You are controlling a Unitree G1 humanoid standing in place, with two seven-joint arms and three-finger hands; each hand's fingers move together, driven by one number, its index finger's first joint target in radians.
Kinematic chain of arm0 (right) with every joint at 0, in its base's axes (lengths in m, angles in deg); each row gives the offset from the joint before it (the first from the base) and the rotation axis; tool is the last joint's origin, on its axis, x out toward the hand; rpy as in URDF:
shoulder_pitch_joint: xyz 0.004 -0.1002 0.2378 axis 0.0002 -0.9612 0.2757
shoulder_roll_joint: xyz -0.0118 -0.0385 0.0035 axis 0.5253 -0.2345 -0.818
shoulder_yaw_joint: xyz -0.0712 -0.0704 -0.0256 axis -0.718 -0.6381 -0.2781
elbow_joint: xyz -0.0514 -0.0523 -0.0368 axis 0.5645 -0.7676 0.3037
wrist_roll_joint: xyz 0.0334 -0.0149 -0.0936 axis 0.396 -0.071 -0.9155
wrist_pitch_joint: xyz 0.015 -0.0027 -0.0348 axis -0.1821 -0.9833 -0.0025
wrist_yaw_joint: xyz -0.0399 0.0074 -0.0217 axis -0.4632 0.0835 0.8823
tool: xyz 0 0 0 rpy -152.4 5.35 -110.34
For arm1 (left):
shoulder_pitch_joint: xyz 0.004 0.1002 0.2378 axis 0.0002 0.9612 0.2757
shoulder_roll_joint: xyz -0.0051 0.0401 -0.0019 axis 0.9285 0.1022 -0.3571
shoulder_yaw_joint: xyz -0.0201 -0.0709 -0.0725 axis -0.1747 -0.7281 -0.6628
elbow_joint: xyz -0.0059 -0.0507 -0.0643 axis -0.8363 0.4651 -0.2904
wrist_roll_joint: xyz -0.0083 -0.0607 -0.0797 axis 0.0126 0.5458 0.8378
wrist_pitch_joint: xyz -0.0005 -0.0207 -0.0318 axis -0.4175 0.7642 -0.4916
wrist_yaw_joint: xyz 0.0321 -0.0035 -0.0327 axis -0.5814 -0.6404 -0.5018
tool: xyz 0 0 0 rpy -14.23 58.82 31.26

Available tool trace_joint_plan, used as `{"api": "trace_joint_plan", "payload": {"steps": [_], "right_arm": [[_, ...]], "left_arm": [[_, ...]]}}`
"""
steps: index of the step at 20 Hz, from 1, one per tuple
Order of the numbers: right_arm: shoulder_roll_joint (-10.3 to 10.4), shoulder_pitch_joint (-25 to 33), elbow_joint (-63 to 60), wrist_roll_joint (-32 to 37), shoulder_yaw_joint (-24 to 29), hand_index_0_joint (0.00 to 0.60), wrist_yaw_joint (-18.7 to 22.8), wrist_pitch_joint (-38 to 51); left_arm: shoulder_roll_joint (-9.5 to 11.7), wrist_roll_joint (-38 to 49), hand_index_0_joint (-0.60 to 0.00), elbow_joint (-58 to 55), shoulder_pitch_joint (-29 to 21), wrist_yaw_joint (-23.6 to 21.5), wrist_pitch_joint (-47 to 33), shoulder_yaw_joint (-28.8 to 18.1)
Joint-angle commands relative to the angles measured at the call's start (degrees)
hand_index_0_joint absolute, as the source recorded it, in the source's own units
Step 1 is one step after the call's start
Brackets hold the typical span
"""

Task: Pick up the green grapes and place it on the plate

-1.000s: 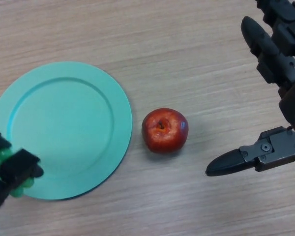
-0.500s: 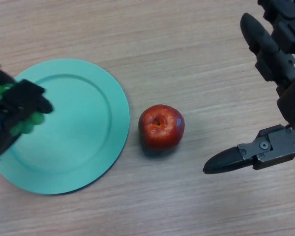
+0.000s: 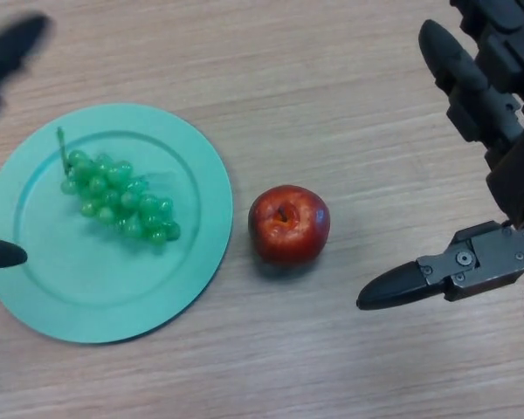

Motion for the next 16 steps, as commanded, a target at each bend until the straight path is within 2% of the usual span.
{"api": "trace_joint_plan", "payload": {"steps": [1, 3, 4, 5, 6, 8, 16], "right_arm": [[0.45, 2.03, 3.09, -1.92, 1.41, 0.000, -1.11, 5.48], [1.07, 2.22, 3.09, -3.04, 0.73, 0.000, -1.52, 4.96], [1.54, 2.14, 3.09, -3.29, 0.01, 0.000, -1.55, 4.89], [1.70, 2.13, 3.09, -3.41, -0.34, 0.000, -1.58, 4.82], [2.03, 2.41, 3.09, -3.54, -0.78, 0.000, -1.71, 4.31], [2.41, 3.01, 3.09, -3.80, -0.86, 0.000, -2.01, 3.51], [3.32, 3.46, 3.09, -6.80, -1.71, 0.000, -3.35, 2.14]], "left_arm": [[1.30, 9.05, 0.000, -4.65, -0.78, 0.13, 6.65, -3.70], [0.62, 17.40, 0.000, -5.20, -1.40, -1.29, 14.87, -4.07], [0.60, 25.20, 0.000, -6.07, -1.75, -2.13, 20.99, -5.06], [0.34, 29.04, 0.000, -6.66, -1.70, -2.91, 23.13, -5.43], [0.02, 38.24, 0.000, -8.31, -1.68, -4.40, 28.01, -6.63], [0.28, 44.45, 0.000, -9.36, -0.62, -6.56, 29.88, -6.87], [0.40, 49.47, 0.000, -13.75, 0.70, -8.52, 32.21, -5.36]]}}
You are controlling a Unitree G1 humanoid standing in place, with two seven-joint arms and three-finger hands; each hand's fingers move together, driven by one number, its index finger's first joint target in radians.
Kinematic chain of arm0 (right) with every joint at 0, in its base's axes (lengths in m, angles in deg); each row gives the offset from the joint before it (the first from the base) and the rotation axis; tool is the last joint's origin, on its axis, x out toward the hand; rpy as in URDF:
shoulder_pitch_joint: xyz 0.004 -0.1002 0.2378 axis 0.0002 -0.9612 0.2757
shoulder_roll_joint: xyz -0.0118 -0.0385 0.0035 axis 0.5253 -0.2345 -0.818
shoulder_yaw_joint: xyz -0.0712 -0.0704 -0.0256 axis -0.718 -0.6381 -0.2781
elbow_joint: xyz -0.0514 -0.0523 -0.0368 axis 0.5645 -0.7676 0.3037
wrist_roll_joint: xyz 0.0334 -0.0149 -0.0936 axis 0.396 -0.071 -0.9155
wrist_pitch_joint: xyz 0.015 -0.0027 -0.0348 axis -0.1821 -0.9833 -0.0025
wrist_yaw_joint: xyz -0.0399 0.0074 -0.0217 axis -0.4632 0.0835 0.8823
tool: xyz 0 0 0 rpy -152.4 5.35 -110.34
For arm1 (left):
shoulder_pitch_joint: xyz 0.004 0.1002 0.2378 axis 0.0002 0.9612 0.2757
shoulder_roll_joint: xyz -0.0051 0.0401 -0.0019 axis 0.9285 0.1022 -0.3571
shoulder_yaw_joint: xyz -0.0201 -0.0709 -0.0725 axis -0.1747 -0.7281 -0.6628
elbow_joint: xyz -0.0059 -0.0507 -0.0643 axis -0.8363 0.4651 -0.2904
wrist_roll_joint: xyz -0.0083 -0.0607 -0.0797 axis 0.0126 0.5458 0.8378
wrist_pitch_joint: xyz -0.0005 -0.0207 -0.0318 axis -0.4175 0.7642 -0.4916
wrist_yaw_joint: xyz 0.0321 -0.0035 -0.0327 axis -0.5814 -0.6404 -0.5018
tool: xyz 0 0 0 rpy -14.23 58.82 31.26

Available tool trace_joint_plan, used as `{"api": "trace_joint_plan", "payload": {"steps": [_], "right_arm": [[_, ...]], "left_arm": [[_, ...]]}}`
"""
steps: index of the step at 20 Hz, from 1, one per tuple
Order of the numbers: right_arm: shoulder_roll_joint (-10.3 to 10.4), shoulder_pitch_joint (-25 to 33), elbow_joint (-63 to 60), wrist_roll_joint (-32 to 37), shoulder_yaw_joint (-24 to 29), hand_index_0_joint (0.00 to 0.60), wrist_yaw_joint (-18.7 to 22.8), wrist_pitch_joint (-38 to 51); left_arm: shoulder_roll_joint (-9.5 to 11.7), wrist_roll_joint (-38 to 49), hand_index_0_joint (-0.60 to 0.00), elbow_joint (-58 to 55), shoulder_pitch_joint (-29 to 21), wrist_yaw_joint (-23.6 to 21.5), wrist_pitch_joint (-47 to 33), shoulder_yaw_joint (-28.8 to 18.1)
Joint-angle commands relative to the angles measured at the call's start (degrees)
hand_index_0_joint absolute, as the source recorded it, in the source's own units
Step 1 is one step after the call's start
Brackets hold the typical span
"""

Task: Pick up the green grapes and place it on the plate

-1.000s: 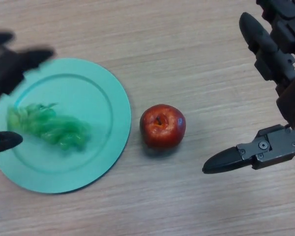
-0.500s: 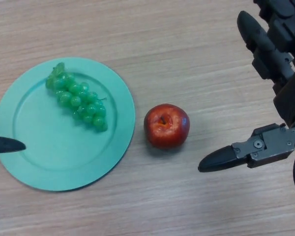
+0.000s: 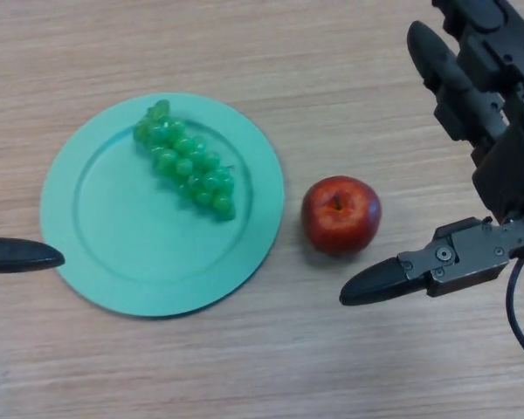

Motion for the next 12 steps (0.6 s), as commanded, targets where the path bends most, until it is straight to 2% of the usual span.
{"api": "trace_joint_plan", "payload": {"steps": [1, 4, 12], "right_arm": [[0.17, 1.42, 3.09, -2.29, 0.34, 0.000, -0.61, 5.39], [0.96, 1.09, 3.09, -2.80, 0.30, 0.000, -1.17, 5.20], [0.88, 0.40, 3.09, -2.42, 2.95, 0.000, -3.92, 4.70]], "left_arm": [[3.25, 2.32, 0.000, -3.36, -0.99, -1.25, -3.28, -4.77], [3.74, 3.10, 0.000, -4.09, -1.70, -2.03, -1.85, -4.08], [3.83, -0.43, 0.000, -5.22, -3.07, -1.72, -2.53, -0.05]]}}
